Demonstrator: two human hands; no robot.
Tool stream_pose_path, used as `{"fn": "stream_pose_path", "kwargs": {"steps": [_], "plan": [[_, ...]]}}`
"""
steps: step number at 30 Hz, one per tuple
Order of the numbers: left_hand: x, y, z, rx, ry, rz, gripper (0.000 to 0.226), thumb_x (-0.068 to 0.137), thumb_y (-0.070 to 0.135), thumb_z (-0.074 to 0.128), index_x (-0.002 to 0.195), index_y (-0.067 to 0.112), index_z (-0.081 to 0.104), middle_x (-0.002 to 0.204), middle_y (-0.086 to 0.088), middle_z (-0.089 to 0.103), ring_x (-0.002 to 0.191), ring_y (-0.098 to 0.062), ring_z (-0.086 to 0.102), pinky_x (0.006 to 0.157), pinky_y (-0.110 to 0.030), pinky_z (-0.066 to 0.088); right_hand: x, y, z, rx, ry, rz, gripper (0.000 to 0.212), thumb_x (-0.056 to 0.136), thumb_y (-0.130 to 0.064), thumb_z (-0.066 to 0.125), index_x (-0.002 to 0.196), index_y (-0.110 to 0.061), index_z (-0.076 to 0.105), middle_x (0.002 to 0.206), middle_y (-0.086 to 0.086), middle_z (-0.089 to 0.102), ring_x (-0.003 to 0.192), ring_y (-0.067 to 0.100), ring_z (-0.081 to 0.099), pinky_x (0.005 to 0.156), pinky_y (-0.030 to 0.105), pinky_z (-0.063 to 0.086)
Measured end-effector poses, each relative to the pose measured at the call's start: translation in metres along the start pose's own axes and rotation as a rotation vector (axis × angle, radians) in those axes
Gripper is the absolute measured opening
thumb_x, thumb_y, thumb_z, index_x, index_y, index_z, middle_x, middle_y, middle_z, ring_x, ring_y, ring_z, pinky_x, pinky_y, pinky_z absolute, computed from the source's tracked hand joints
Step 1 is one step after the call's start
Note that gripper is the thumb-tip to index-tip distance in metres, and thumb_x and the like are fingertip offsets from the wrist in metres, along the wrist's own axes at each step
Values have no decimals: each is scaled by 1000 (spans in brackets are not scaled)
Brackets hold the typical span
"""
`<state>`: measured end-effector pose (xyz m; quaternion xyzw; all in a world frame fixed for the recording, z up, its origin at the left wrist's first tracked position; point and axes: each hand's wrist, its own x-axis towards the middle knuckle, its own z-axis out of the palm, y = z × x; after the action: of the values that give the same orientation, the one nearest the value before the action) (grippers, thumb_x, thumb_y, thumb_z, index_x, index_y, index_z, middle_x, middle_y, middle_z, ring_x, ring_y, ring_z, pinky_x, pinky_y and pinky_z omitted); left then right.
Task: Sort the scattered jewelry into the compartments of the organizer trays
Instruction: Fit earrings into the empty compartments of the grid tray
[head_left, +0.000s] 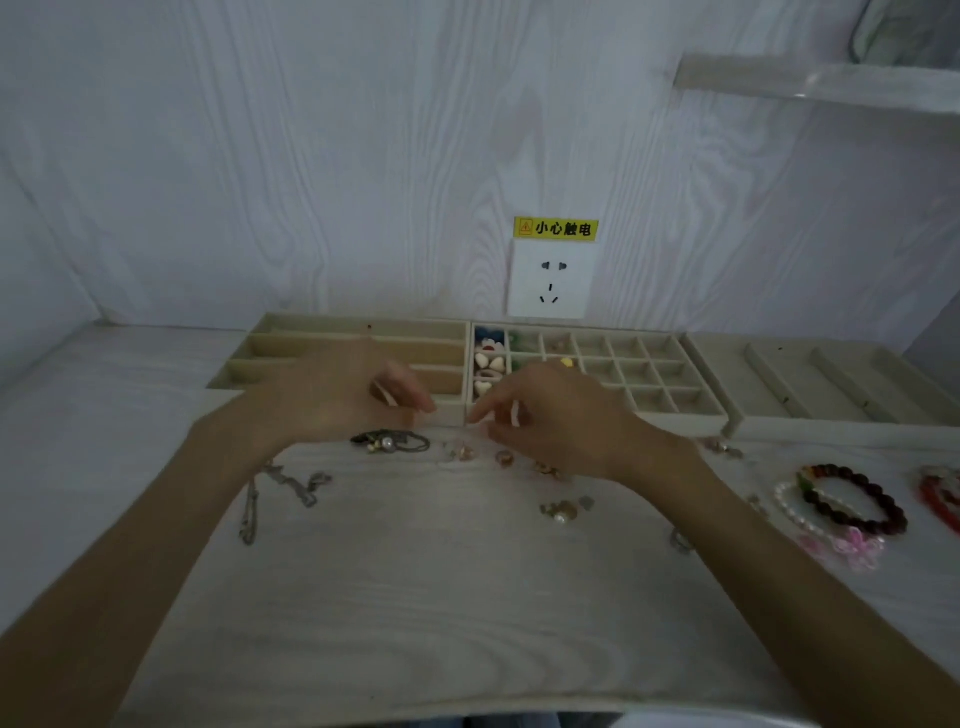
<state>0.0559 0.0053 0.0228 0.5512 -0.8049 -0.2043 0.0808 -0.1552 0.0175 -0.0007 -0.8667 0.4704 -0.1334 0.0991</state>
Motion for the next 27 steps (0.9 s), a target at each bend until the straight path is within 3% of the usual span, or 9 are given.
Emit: {"fn": "stream_pose_path", "kwargs": {"steps": [4,7,10,16,20,22,27], "plan": [[-5,1,10,-48,-49,3,19,88,23,64,105,25,70,100,8,66,92,-6,58,69,-7,38,7,-19,9,-153,-3,-10,26,94,-33,51,116,-37,64,97,-9,68,83,6,57,63,21,35],[-2,-1,21,-34,-64,-18,26,83,29,67,108,21,69,106,3,68,99,-14,62,85,-26,49,11,-27,11,-251,-37,-13,28,93,-35,49,116,-42,63,80,-7,58,81,14,58,56,23,32],[0,-3,27,-88,-22,-2,34,65,37,67,97,26,74,94,3,72,90,-17,67,82,-41,53,17,-30,9,-254,-54,29,25,88,-30,57,109,-38,67,90,-3,66,88,18,62,62,24,35],[1,-3,33,-206,-60,-31,31,71,16,77,101,23,73,88,7,73,86,-7,66,87,-36,53,27,-33,12,-224,-77,82,16,82,-24,65,96,-31,72,94,3,65,92,23,62,67,29,45],[-1,8,21,-262,-65,48,31,74,20,77,101,30,66,92,5,72,89,-5,64,86,-23,48,26,-27,-8,-30,-81,105,14,80,-23,71,93,-25,75,77,-9,61,68,5,56,62,18,44],[6,16,14,-274,-28,53,33,74,26,77,106,25,69,94,7,72,91,-4,64,82,-20,47,25,-21,-24,78,-50,151,13,79,-22,73,91,-22,75,77,-12,62,63,-2,54,63,12,44],[43,33,1,-352,40,106,19,71,34,79,87,26,75,84,5,73,85,-10,69,88,-35,53,26,6,-54,325,-55,259,13,74,-25,76,85,-18,74,75,-3,72,64,4,67,55,9,48]]}}
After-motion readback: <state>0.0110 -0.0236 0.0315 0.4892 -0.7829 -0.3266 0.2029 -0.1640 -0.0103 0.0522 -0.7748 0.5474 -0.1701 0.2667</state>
